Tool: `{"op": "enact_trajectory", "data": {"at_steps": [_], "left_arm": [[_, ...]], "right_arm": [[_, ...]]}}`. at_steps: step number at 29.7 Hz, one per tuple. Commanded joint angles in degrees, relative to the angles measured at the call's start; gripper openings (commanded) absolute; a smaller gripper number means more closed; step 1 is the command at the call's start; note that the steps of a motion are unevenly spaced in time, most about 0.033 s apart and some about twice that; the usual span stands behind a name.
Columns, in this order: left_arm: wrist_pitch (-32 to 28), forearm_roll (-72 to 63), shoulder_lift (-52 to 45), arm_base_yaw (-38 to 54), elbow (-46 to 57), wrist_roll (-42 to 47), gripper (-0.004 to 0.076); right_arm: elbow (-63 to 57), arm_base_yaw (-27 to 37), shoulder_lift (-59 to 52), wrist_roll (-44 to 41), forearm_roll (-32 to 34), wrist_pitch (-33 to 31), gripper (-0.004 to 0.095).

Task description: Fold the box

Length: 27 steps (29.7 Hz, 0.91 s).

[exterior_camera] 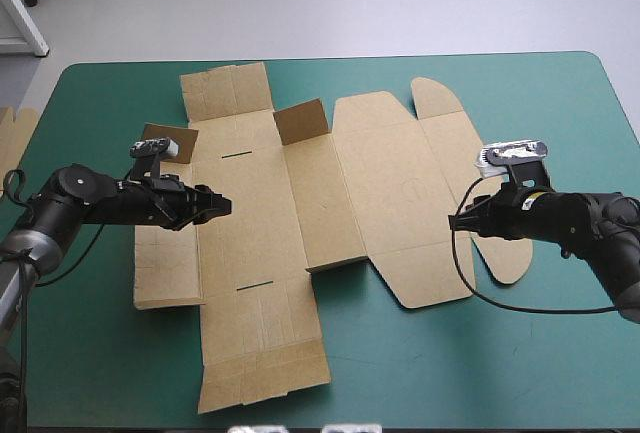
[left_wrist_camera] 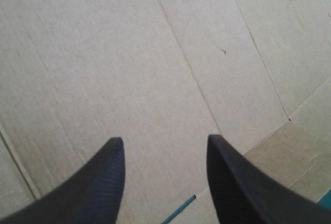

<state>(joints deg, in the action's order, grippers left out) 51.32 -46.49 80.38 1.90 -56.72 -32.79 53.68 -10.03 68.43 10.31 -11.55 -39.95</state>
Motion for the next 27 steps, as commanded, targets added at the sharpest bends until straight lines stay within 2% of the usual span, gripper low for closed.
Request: {"op": "enact_trajectory", "data": {"at_steps": [1, 23, 27], "left_arm": [[-0.4, -3.0, -1.7, -0.2, -1.3, -0.2, 0.0354], [-0.1, -6.2, -4.1, -0.2, -1.3, -1.7, 0.0354], [0.9, -6.2, -4.4, -0.2, -1.3, -1.7, 0.0354]], "right_arm": [[1.9, 0.3, -2.3, 0.8, -0.8, 2.1, 0.0378], [1.2, 0.3, -6.3, 1.4, -1.9, 0.5, 0.0378], [1.2, 0.3, -6.5, 1.6, -1.9, -2.6, 0.0378]]}}
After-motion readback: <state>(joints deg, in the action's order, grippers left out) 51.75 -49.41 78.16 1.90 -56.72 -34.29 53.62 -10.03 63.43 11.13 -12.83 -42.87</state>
